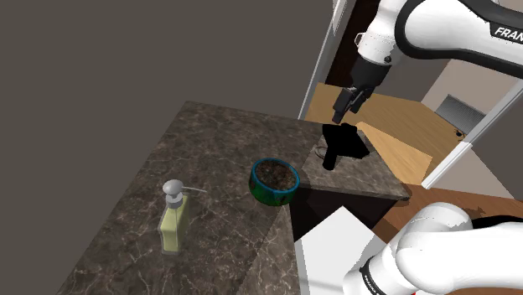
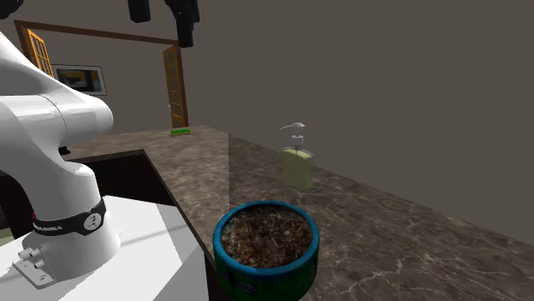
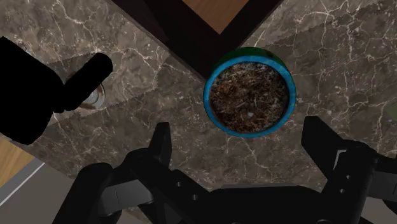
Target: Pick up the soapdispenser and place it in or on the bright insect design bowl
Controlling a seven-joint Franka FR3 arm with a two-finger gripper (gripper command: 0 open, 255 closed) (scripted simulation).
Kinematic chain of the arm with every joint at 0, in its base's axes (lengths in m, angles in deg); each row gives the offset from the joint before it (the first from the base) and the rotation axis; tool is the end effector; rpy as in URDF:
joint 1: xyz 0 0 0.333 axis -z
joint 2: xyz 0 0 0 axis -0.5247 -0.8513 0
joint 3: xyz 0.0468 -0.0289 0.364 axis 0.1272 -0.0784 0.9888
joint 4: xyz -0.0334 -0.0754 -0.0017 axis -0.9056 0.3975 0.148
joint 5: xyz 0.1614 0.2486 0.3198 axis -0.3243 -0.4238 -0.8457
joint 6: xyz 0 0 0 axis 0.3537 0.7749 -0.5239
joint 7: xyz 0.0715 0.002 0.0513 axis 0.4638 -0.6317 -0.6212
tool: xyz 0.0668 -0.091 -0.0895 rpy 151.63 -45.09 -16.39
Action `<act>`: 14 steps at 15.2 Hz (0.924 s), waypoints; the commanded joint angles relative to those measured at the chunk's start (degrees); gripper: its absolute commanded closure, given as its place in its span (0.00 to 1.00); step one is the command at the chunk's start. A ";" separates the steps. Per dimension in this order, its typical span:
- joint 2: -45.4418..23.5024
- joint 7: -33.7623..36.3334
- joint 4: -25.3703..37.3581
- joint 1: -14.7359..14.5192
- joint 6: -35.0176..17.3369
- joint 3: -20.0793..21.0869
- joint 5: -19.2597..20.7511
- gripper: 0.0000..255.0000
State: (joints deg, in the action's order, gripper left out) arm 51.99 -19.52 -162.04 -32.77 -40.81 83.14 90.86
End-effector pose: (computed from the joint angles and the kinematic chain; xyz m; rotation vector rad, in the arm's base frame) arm 0.3283 -0.0009 0.6319 3.0191 0.1222 0.1193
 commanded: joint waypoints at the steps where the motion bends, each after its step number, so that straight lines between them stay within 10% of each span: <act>1: 0.00 0.00 0.00 0.00 0.00 0.00 0.00 0.00; 14: -15.28 16.00 -1.31 -3.11 -11.81 10.39 -8.86 0.00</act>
State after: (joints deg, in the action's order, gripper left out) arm 38.26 -4.81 -163.36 -35.67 -51.32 92.73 82.58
